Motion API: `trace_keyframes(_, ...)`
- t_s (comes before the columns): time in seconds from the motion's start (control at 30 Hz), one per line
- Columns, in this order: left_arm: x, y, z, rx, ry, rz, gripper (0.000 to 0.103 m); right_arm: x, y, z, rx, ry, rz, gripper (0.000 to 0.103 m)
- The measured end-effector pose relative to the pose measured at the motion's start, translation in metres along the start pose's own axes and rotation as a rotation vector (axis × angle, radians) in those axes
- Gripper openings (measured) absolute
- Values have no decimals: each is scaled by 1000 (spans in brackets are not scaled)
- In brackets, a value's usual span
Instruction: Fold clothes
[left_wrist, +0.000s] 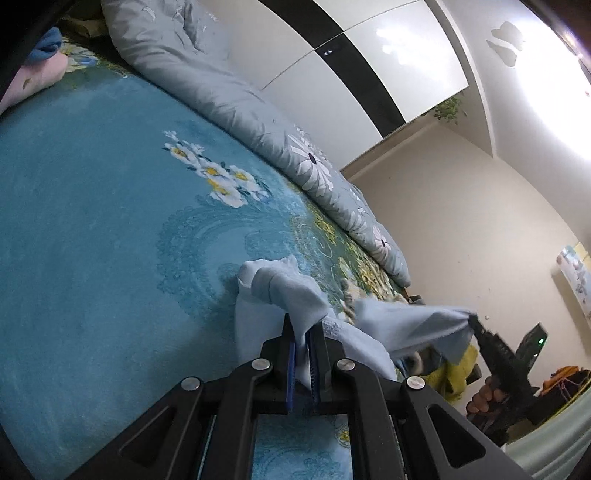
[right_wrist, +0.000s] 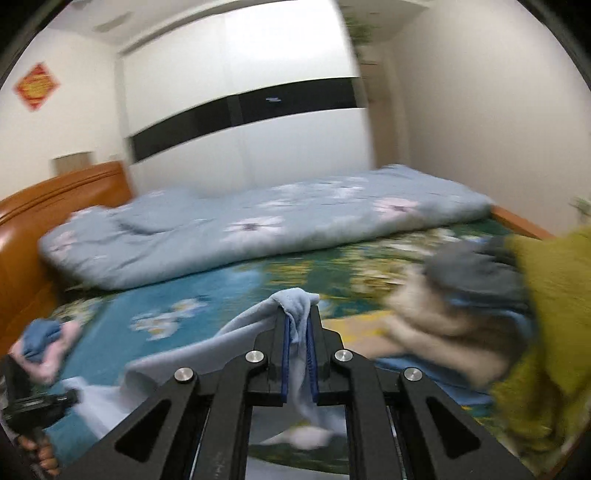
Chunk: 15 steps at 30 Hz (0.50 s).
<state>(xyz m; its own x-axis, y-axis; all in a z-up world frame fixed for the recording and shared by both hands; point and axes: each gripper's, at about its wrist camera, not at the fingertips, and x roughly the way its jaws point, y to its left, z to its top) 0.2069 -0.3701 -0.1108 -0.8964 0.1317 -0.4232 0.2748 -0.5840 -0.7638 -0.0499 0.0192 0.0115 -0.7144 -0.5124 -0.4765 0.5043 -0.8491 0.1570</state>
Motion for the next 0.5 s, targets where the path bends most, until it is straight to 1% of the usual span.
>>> trace_keyframes(0.03,-1,2,0,-7,0,3,7,0,-12,-3,15,8,-39,8)
trace_keyframes(0.17,-6,12,-3,-25,-14,25,7,6,-55,-32,93,71,-103,8)
trace_keyframes(0.23,-12,19,-5,-43,-28,43,7,2,-73,-49,139,91,-119,8)
trace_keyframes(0.3,-15,28,-7,-60,-28,57,7,2,-85,-63,177,118,-109,8)
trace_keyframes(0.5,-12,35,-14,-69,-2,84,7,4,-91,-93,113,205,-100,9)
